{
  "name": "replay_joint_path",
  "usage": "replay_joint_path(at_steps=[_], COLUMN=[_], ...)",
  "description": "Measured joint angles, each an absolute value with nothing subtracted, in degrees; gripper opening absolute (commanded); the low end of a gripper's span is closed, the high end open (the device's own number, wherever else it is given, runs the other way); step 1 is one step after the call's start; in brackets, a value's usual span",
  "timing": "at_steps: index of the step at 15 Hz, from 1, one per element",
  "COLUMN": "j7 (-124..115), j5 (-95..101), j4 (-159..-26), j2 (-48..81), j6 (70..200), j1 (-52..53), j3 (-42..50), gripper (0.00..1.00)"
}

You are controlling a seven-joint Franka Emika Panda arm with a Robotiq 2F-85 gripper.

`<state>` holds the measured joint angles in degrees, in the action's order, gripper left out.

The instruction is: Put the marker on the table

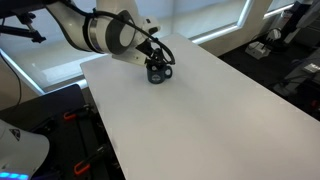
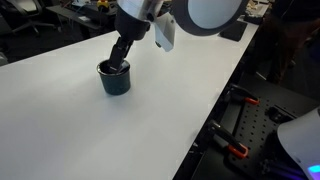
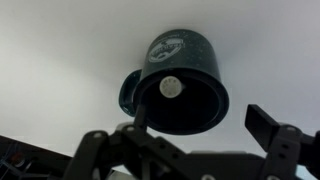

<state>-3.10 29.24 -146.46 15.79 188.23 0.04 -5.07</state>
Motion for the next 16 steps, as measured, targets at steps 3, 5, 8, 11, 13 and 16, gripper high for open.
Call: replay_joint_path(at_steps=[3,5,8,11,13,16], j7=[-1.58,1.14,2.57,3.41,3.23,2.97], j5=[27.58,25.27,22.75,19.38,18.53,18.53], j4=[-146.63,-146.60,-146.62,-146.62,-146.62,-146.63], j2=[15.79,15.79,15.85,16.02,16.07,16.26], j6=[188.10,187.84,187.83,187.86,187.86,187.89], j1=[0.13,0.50,0.56,0.34,-0.22,-2.81], j3=[-5.35,-5.48,-5.71,-6.32,-7.11,-9.75], gripper=[1.00,1.00,1.00,1.00,1.00,1.00])
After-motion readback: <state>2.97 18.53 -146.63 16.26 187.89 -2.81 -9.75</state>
